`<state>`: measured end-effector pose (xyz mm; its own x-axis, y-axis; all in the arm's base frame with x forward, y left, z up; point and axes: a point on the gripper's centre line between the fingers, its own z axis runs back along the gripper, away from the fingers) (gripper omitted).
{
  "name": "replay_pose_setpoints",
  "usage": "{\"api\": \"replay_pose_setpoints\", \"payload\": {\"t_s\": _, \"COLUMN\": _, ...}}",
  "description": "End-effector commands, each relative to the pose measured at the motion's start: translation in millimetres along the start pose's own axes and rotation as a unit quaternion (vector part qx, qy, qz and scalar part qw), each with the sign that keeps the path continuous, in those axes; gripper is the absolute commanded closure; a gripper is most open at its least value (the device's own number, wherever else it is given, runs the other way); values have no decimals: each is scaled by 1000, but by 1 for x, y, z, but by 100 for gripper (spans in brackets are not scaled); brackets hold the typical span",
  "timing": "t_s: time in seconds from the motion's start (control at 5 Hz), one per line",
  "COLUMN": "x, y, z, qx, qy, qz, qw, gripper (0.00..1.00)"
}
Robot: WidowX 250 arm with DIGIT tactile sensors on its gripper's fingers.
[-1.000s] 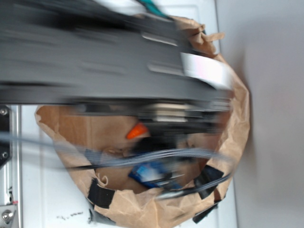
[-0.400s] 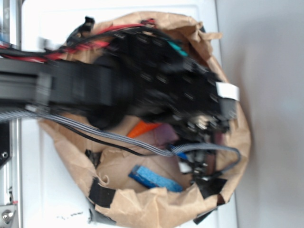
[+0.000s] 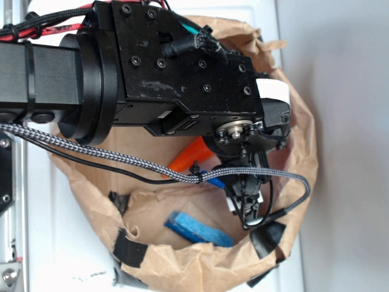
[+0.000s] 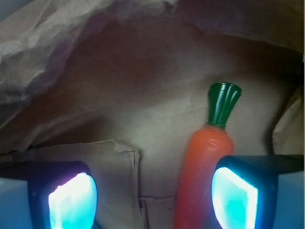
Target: Grab the carrot.
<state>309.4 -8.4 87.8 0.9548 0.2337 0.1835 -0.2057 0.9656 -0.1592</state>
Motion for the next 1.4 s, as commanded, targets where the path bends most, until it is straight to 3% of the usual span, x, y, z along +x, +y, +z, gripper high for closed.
{"api": "replay_pose_setpoints", "payload": {"t_s": 0.0, "x": -17, "y": 18, "z": 4, "qx": 18, "qy": -7, "qz": 11, "qw": 1000, "gripper": 0}}
{"api": "replay_pose_setpoints", "payload": {"t_s": 0.4, "x": -37, "y": 38, "z": -12, "qx": 14, "qy": -9, "qz": -25, "qw": 1000, "gripper": 0}}
{"api": "replay_pose_setpoints", "payload": {"t_s": 0.8, "x": -23, "y": 13, "z": -32, "qx": 12, "qy": -20, "qz": -19, "qw": 1000, "gripper": 0}}
{"api": "replay_pose_setpoints", "payload": {"t_s": 1.0, "x": -21, "y": 9, "z": -49, "qx": 20, "qy": -43, "qz": -17, "qw": 999, "gripper": 0}}
{"api": "replay_pose_setpoints", "payload": {"t_s": 1.2, "x": -23, "y": 12, "z": -58, "qx": 26, "qy": -53, "qz": -18, "qw": 998, "gripper": 100}}
